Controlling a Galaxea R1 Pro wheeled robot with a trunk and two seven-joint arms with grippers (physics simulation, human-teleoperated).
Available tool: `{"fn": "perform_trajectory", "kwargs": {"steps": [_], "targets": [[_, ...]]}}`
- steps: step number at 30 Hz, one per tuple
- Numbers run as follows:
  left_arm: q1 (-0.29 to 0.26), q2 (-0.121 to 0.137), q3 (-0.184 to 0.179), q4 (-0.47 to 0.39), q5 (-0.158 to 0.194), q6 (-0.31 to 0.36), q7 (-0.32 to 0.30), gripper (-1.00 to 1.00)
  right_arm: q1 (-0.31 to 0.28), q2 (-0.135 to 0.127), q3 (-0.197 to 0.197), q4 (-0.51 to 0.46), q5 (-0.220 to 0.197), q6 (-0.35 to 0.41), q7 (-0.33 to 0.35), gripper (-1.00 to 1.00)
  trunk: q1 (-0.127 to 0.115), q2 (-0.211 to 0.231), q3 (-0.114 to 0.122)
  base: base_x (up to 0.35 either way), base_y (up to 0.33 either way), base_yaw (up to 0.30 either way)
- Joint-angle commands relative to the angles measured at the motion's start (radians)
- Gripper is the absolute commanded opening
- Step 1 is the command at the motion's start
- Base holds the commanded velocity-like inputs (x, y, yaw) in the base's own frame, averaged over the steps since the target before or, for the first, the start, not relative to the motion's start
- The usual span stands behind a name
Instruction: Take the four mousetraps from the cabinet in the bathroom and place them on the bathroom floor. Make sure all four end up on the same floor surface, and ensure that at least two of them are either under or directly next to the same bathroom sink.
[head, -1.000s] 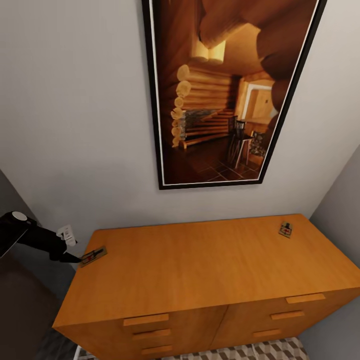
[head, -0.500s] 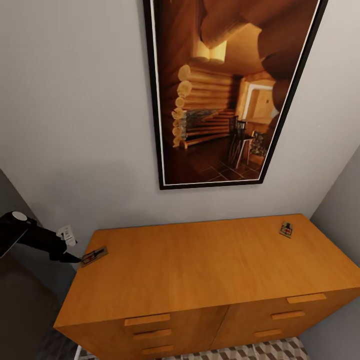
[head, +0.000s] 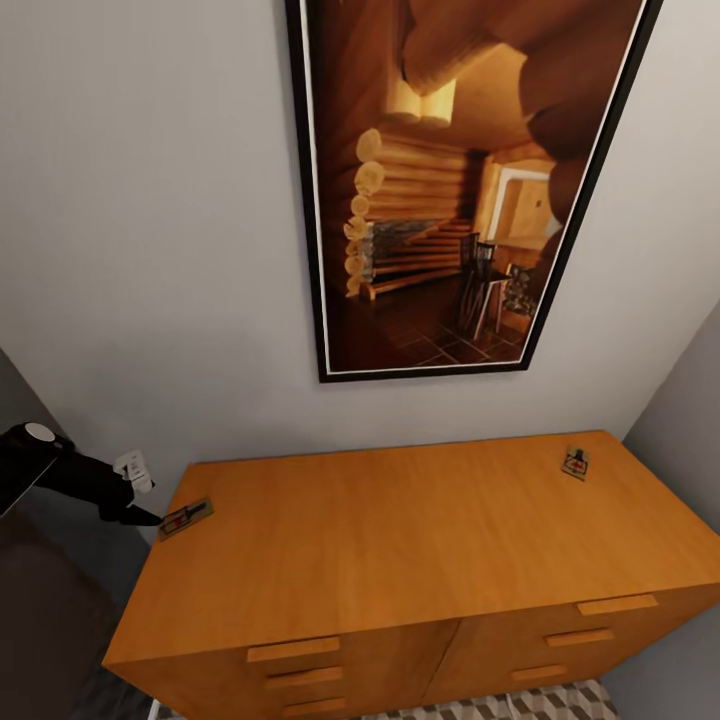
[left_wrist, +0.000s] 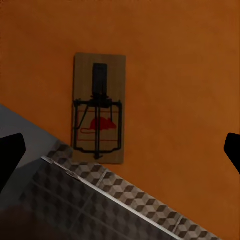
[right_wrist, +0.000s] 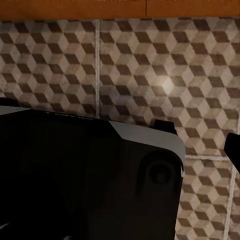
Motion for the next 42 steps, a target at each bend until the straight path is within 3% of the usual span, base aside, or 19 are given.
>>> {"fn": "perform_trajectory", "kwargs": {"steps": [1, 42], "targets": [[-0.001, 0.001, -0.002, -0.001, -0.002, 0.010, -0.004, 1.00, -0.001, 0.000, 0.006, 0.002, -0.010, -0.004, 0.004, 1.00, 0.001, -0.002, -0.002, 0.027, 0.000, 0.000], [-0.001, 0.001, -0.004, 0.013, -0.002, 0.009, -0.004, 1.00, -0.002, 0.000, 0.006, 0.002, -0.010, -0.004, 0.004, 1.00, 0.001, -0.002, -0.009, 0.002, 0.000, 0.000]]}}
